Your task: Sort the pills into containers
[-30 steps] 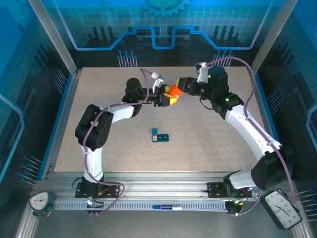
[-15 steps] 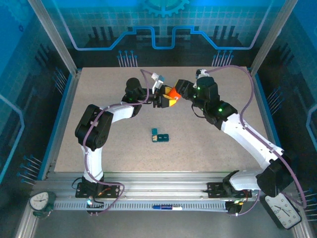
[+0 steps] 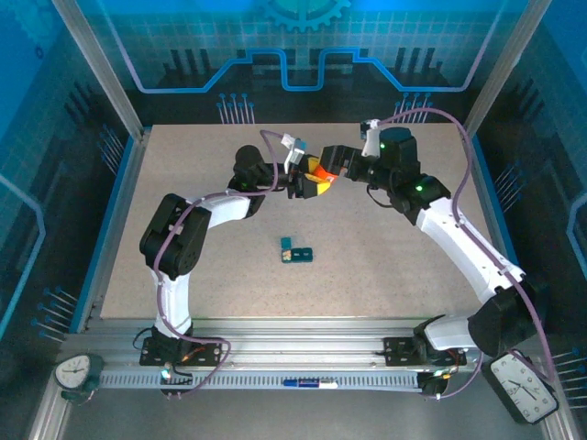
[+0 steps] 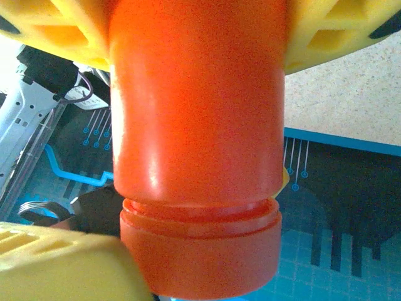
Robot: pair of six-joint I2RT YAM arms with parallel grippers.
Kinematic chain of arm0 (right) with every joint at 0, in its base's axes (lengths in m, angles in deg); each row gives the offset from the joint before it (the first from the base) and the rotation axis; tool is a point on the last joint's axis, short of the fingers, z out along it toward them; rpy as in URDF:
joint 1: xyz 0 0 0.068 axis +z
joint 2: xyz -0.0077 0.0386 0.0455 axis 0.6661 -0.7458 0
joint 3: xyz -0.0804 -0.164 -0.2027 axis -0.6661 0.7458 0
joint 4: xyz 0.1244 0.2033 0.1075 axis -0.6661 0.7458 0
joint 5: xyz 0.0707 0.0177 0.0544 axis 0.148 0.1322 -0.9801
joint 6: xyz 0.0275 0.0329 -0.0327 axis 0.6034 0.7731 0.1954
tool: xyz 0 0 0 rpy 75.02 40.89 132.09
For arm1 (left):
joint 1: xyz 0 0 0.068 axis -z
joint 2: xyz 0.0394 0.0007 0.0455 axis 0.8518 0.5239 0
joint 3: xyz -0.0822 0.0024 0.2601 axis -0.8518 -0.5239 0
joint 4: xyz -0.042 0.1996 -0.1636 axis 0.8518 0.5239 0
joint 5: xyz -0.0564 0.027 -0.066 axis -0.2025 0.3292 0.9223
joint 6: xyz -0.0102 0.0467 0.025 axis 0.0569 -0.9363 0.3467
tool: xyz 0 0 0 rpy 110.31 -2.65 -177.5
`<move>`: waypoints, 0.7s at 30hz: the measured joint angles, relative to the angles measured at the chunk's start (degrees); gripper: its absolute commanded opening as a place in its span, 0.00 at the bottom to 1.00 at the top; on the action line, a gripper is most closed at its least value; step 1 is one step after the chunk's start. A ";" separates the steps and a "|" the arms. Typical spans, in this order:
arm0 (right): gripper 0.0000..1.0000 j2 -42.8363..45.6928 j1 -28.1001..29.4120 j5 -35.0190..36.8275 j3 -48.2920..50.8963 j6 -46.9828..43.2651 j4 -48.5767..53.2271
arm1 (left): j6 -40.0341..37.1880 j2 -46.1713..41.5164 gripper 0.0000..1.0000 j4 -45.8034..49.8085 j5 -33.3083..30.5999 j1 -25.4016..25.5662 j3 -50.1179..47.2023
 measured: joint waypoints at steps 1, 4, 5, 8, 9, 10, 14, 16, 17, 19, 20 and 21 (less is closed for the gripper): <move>0.88 0.20 -0.44 -0.96 0.00 -0.94 -0.07 | 0.02 0.00 0.00 -0.24 0.00 0.00 0.00; 0.89 1.18 -2.10 -4.37 0.02 -4.13 -0.66 | 0.09 0.00 0.00 -0.72 0.00 -0.02 0.00; 0.89 1.49 -2.58 -5.35 0.00 -5.25 -0.92 | 0.22 0.00 0.00 -0.83 0.00 0.00 0.00; 0.88 1.88 -3.82 -8.07 0.02 -8.07 -1.68 | 0.46 0.00 0.00 -1.40 0.02 0.00 0.00; 0.88 1.88 -4.11 -8.92 0.02 -8.81 -1.79 | 0.52 0.00 0.00 -1.62 0.02 0.00 0.00; 0.88 1.86 -4.31 -9.53 0.00 -9.35 -1.79 | 0.61 0.00 0.00 -1.68 0.00 0.00 0.00; 0.86 0.72 -4.63 -11.91 -0.68 -10.97 -1.68 | 0.66 0.00 0.00 -2.69 0.02 0.00 0.00; 0.84 -0.33 -4.63 -12.57 -1.33 -11.34 -1.68 | 0.66 0.00 0.00 -2.89 0.02 0.00 0.00; 0.83 -0.85 -4.63 -13.05 -1.62 -11.47 -1.66 | 0.66 0.00 0.00 -2.93 0.02 0.00 0.00; 0.78 -1.66 -4.63 -13.57 -1.88 -11.61 -1.68 | 0.66 0.00 0.00 -2.93 0.02 0.00 0.00; 0.74 -2.01 -4.63 -13.84 -1.92 -11.69 -1.68 | 0.66 0.00 0.00 -3.04 0.02 0.00 0.00; 0.70 -2.23 -4.63 -13.99 -1.92 -11.72 -1.66 | 0.66 0.00 0.00 -3.13 0.02 0.00 0.00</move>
